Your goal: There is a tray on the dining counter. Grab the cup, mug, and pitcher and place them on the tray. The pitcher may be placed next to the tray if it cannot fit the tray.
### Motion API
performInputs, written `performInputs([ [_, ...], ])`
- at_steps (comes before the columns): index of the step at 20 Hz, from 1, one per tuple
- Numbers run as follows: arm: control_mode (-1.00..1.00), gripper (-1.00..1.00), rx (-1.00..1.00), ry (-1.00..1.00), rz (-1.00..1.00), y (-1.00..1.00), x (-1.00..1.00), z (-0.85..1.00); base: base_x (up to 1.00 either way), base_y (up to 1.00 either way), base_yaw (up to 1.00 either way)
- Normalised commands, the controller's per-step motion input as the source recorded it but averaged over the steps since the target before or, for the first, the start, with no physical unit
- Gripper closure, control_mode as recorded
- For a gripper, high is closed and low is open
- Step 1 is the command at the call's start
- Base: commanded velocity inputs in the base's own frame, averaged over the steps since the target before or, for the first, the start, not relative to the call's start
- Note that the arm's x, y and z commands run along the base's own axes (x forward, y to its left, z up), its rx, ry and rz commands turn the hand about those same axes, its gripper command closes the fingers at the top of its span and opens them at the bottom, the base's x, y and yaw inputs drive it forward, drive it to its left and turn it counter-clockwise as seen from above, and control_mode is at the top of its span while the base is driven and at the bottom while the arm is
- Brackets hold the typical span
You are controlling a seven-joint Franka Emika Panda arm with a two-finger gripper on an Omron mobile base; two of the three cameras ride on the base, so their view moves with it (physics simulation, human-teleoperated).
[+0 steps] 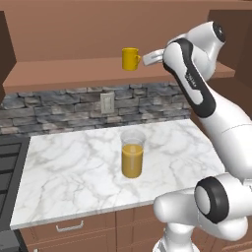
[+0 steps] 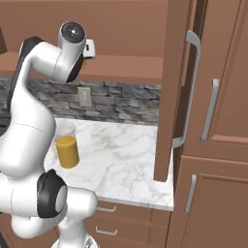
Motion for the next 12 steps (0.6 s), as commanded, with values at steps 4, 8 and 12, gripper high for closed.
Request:
performInputs([
  [4,-1.0,-1.0,0.0,0.0,0.01,0.0,0.26,-0.12,0.0,0.0,0.0],
  [8,-1.0,-1.0,0.0,0.0,0.0,0.0,0.29,-0.04,0.0,0.0,0.0],
  [12,-1.0,-1.0,0.0,0.0,0.01,0.0,0.25,0.0,0.0,0.0,0.0],
])
